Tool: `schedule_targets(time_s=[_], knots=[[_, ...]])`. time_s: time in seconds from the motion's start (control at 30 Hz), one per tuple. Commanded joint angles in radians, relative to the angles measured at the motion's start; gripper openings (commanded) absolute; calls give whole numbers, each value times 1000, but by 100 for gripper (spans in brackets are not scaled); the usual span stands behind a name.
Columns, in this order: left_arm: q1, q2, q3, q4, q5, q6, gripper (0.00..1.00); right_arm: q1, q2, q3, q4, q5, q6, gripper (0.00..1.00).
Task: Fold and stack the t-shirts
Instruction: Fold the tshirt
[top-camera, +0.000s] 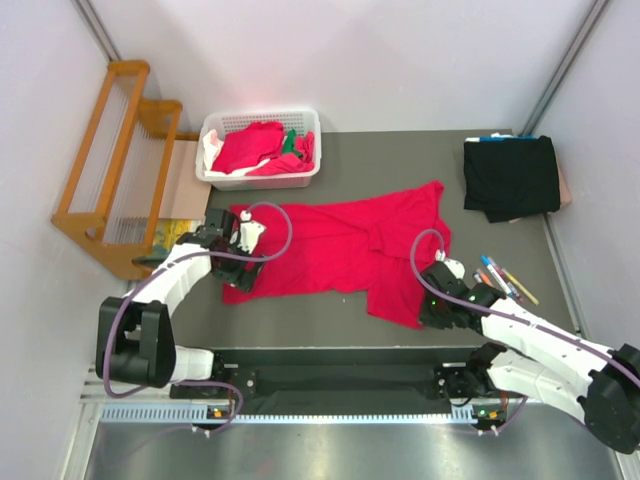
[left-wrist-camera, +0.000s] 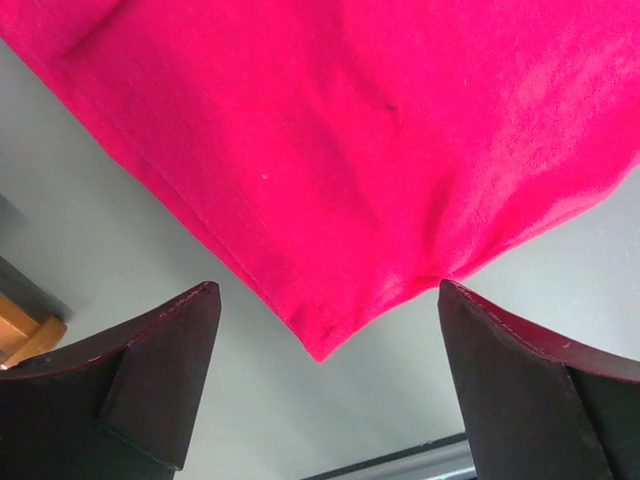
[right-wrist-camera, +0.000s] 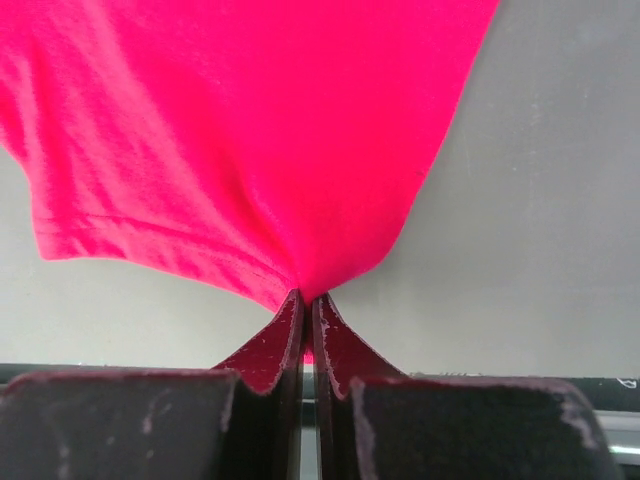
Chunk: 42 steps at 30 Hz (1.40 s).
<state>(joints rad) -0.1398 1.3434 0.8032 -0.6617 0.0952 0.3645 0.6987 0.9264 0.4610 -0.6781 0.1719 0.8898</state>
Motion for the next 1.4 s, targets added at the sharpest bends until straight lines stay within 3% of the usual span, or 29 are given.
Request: schedule_targets(time_s=[0.0,0.1,0.27,0.73,0.93,1.2,1.3,1.37], knots=[[6,-79,-27,-59,-24,2,97,18,-37,53,-29,25,-8,0],[6,-134,-68,-59,-55,22,96,19,-50,47,-26,29,-6,0],[8,-121,-65,-79,-69,60,77,18,-31,53,-11,21,-6,0],[6,83,-78,-69,-74,103,73,18,-21,74,-5,25,-14,0],[8,77,-62,-59,-69,94,47,18,-47,56,-5,20,-5,0],[8,60,-65,-39,-77,82,41,18,-47,79,-17,28,-15,0],[8,48,-62,-42,-86,85,34,18,-58,82,-26,31,-17,0],[8,36,-61,-41,-119,93,23,18,-72,85,-40,34,-17,0]])
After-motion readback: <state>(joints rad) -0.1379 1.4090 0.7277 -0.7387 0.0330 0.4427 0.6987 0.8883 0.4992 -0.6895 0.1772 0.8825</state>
